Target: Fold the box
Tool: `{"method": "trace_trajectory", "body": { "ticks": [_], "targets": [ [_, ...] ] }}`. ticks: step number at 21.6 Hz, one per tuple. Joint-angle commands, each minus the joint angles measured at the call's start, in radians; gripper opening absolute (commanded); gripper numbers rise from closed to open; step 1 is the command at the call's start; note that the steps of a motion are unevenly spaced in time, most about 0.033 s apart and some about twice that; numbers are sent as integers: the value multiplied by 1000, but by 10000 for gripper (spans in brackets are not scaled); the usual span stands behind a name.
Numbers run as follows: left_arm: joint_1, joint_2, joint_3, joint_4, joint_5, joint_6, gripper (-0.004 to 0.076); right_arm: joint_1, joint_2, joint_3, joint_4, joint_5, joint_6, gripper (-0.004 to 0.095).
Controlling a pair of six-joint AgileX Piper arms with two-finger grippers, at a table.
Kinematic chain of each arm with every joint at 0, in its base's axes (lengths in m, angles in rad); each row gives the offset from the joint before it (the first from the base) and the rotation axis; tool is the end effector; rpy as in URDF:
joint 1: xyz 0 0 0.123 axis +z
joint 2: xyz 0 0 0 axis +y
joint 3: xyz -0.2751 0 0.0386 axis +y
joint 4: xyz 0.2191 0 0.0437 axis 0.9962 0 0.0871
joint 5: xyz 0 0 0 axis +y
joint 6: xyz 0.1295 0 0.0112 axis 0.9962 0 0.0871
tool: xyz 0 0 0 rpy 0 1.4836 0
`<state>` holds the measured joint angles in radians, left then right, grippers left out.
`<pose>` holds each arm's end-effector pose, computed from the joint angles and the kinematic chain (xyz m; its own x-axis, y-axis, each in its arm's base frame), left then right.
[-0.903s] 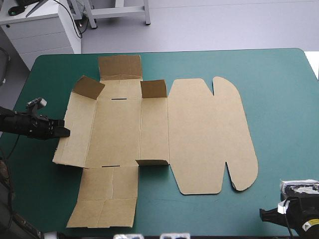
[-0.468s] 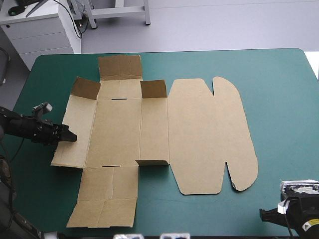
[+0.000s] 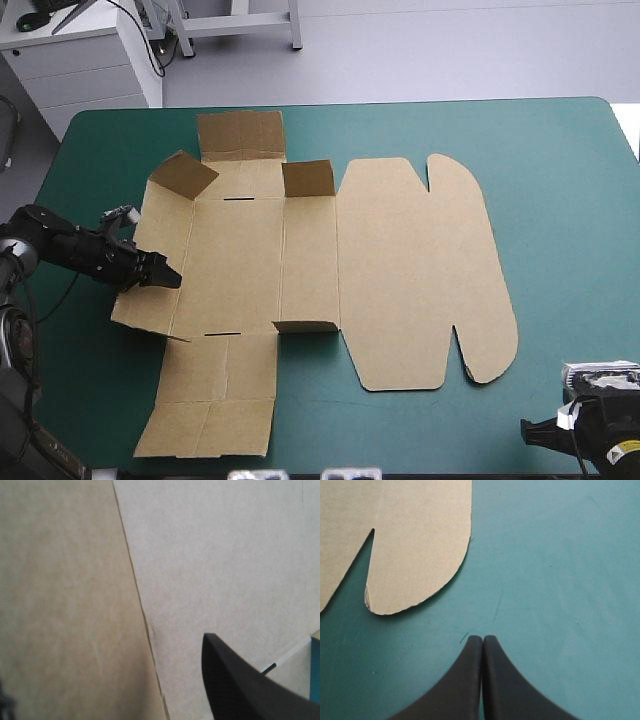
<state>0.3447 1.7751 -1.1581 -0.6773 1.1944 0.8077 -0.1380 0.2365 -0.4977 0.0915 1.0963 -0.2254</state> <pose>0.2996 0.0270 0.1880 -0.9681 0.0816 -0.2368 0.2000 0.8210 -0.5348 0.0381 0.0054 0.2357 -0.6753 -0.0898 -0.7320 -0.0460 0.9958 -0.0797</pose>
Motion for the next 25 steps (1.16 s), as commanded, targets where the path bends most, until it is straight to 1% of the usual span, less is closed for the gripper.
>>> {"method": "trace_trajectory", "body": {
  "ticks": [1,3,4,5,6,7,8,19,22,25],
  "targets": [
    [-7,-44,-16,-10,99,-3,363,1,18,-27,0,-52,-2,-19],
    [-7,-44,-16,30,99,-17,335,1,18,-27,0,-52,-2,-19],
    [-7,-44,-16,50,99,-37,302,1,18,-27,0,-52,-2,-19],
    [-7,-44,-16,60,99,-43,251,1,18,-27,0,-52,-2,-19],
    [-7,-44,-16,69,99,-43,123,1,18,-27,0,-52,-2,-19],
    [-7,-44,-16,68,97,-43,39,1,18,-27,0,-52,-2,-19],
    [-7,-44,-16,71,91,-40,-5,1,18,-27,0,-52,-2,-19],
    [-7,-57,-16,82,88,-44,-8,1,18,-27,0,-52,-2,-19],
    [-11,-103,-39,93,37,-32,-8,1,18,-27,0,-52,-2,-19],
    [-61,-152,-115,179,25,-32,-8,1,18,-27,0,-52,-2,-19]
  ]
}}
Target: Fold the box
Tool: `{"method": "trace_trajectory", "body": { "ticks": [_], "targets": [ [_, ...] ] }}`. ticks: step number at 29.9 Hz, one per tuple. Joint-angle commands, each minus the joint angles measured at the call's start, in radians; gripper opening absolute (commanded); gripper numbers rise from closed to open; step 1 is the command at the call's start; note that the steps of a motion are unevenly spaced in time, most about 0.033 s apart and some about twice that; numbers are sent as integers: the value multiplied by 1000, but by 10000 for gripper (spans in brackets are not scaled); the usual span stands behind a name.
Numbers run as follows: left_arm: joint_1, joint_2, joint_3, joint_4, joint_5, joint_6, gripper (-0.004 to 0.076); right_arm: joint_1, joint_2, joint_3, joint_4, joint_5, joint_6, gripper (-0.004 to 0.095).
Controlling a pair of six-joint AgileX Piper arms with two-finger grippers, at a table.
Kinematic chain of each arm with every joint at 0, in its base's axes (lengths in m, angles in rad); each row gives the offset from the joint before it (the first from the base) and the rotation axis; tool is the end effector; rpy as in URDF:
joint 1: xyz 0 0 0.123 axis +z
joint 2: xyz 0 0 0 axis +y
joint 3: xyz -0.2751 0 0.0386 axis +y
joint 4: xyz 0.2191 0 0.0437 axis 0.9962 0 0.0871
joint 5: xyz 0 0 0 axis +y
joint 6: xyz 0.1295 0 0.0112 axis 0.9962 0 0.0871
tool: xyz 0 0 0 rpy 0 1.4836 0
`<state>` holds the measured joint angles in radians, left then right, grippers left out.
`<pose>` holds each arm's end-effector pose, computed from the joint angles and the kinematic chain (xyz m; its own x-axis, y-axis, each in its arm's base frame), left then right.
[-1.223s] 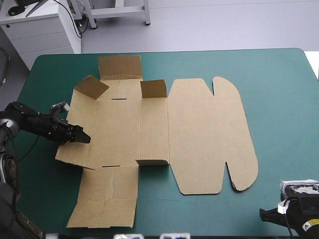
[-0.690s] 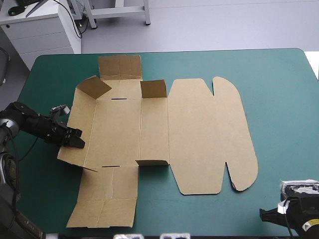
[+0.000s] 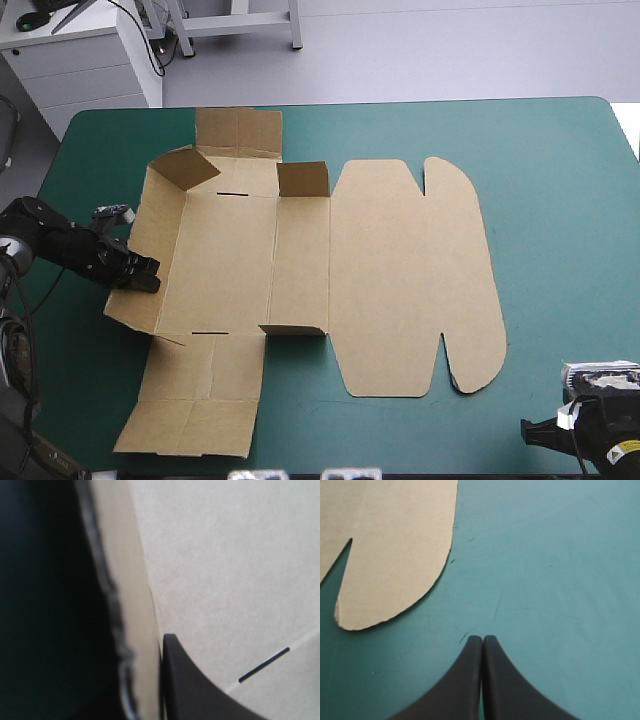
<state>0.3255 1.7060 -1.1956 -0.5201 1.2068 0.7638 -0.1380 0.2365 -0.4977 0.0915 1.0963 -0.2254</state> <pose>0.2909 0.0344 0.2064 -0.9547 0.1764 -0.2397 0.2623 0.8791 -0.3979 0.0381 0.0054 0.2357 -0.6753 -0.0898 -0.7320 -0.0460 0.9958 -0.0797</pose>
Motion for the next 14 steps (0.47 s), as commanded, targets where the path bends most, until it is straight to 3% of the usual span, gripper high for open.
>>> {"method": "trace_trajectory", "body": {
  "ticks": [1,14],
  "targets": [
    [-60,-97,-97,49,9,12,-8,1,18,-27,0,-52,-2,-19],
    [-516,-304,-278,473,-315,9,-8,1,18,-27,0,-52,-9,-19]
  ]
}}
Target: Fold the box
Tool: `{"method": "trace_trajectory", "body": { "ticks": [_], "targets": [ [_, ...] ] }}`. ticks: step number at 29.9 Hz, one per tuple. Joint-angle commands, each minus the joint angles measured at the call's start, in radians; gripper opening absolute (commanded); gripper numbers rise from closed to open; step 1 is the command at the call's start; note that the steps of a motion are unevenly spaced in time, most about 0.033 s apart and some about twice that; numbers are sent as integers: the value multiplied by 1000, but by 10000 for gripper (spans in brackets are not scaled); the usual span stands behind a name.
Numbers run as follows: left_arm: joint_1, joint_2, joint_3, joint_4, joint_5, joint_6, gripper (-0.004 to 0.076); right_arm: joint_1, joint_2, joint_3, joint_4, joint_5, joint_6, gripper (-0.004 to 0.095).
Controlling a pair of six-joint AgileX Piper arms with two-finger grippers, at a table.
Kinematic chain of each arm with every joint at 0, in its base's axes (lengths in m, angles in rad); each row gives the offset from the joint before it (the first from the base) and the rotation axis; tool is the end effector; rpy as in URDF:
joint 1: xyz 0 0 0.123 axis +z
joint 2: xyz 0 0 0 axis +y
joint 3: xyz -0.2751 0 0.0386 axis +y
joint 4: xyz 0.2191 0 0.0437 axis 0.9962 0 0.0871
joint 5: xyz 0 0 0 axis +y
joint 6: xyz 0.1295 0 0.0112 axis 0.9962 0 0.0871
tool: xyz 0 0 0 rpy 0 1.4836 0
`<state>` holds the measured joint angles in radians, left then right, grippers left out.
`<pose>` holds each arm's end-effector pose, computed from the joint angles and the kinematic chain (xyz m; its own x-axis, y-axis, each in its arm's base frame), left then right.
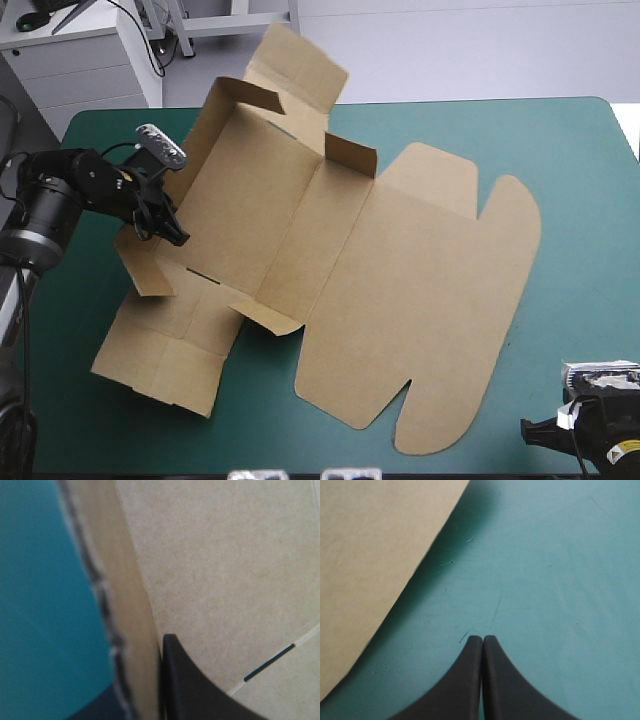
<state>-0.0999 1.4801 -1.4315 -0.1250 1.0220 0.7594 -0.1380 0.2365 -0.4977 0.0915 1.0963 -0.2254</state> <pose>0.3035 -0.0443 0.3261 -0.5341 0.6927 -0.4847 0.6500 0.7030 0.2884 0.0381 0.0054 0.2357 -0.6753 -0.0898 -0.7320 -0.0460 0.9958 -0.0797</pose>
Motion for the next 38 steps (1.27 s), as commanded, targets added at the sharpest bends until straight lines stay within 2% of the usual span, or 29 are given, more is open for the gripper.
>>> {"method": "trace_trajectory", "body": {
  "ticks": [1,4,10,15,24,30,38],
  "targets": [
    [-132,-90,-42,115,-164,13,-8,1,18,-27,0,-52,-9,-19],
    [-246,-117,-42,228,-257,13,-8,1,18,-27,0,-52,-6,-19],
    [-470,-143,-42,433,-348,10,-8,1,18,-27,0,-52,-6,-19],
    [-626,-139,-42,597,-354,-29,-8,1,18,-27,0,-52,-6,-19],
    [-800,-138,-34,862,-364,-232,-8,1,18,-88,8,-58,-2,-19],
    [-873,-138,92,1137,-442,-487,-8,1,20,-180,13,-78,48,-19],
    [-978,-138,329,1697,-391,-1040,-8,1,24,-223,65,-111,92,-19]
  ]
}}
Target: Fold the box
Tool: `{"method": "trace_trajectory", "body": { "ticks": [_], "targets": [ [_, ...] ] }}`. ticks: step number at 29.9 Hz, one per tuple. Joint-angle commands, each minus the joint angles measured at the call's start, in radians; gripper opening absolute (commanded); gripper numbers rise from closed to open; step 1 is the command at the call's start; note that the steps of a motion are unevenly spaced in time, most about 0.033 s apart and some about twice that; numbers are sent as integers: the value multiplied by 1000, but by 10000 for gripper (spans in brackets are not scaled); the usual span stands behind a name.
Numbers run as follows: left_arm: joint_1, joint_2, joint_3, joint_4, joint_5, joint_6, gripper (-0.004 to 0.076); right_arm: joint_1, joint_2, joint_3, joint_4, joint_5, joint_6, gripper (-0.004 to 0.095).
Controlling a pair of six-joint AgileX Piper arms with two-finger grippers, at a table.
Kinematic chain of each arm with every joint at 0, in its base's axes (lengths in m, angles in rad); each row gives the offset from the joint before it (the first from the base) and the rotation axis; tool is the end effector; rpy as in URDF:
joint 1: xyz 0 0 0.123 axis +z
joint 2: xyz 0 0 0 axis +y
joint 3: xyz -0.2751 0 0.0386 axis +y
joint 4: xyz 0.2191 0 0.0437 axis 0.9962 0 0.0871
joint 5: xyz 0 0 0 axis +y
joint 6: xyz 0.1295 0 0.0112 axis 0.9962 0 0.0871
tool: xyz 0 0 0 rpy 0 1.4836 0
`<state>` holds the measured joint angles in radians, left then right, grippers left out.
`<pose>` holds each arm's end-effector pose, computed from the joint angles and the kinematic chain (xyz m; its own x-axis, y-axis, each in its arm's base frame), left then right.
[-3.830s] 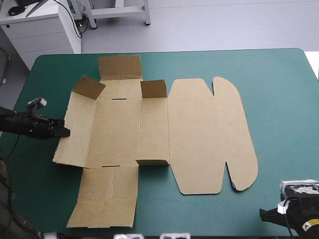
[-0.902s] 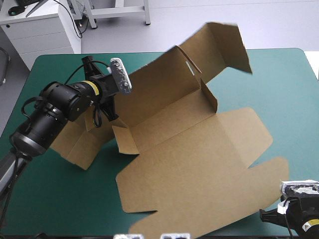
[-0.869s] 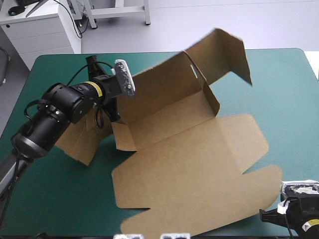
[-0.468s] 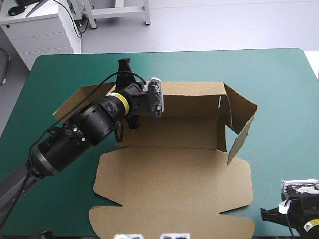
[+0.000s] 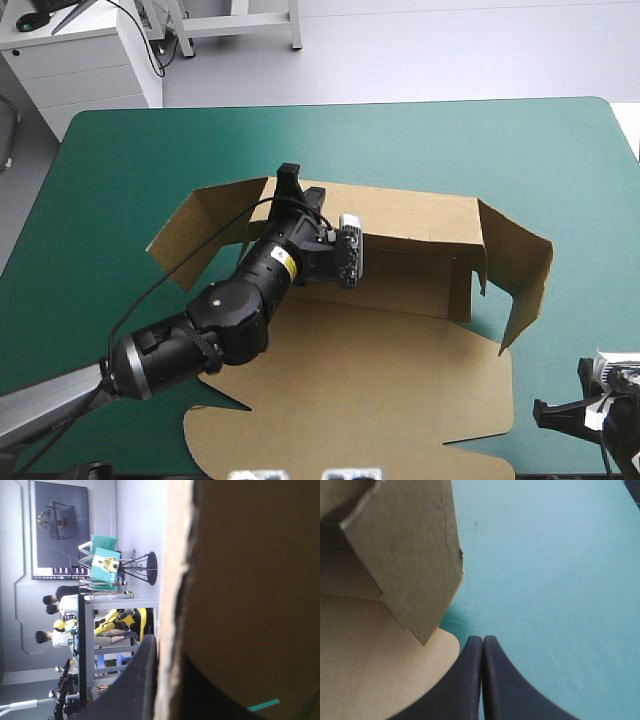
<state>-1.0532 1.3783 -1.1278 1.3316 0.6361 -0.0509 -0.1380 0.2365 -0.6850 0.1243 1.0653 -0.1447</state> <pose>0.2179 -0.2309 0.3534 0.3588 0.9228 -0.1401 0.3027 0.0270 0.9527 0.0334 0.0096 0.2943 -0.4995 -0.0151 -0.8662 0.0018 0.9998 -0.0185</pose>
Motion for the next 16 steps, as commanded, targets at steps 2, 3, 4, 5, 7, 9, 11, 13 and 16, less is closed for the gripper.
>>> {"method": "trace_trajectory", "body": {
  "ticks": [2,3,4,5,7,9,11,13,16],
  "targets": [
    [-24,-37,71,317,11,-335,-8,1,48,-48,60,-82,11,-19],
    [-24,-37,92,333,25,-358,-8,1,67,-57,74,-82,11,-19],
    [-24,-37,110,341,41,-363,-8,1,89,-70,83,-84,9,-19],
    [-24,-37,125,348,58,-363,-8,1,109,-81,94,-89,2,-19],
    [-22,-37,150,350,82,-363,-8,1,165,-118,127,-115,-13,-19],
    [-22,-37,172,352,94,-363,-8,1,222,-159,162,-133,-23,-19],
    [-22,-30,182,348,106,-363,-8,1,295,-212,202,-135,-54,-19],
    [-22,-18,183,347,119,-364,-8,1,371,-266,250,-125,-98,-19],
    [-22,1,183,349,126,-364,-8,1,471,-334,309,-119,-144,-19]
  ]
}}
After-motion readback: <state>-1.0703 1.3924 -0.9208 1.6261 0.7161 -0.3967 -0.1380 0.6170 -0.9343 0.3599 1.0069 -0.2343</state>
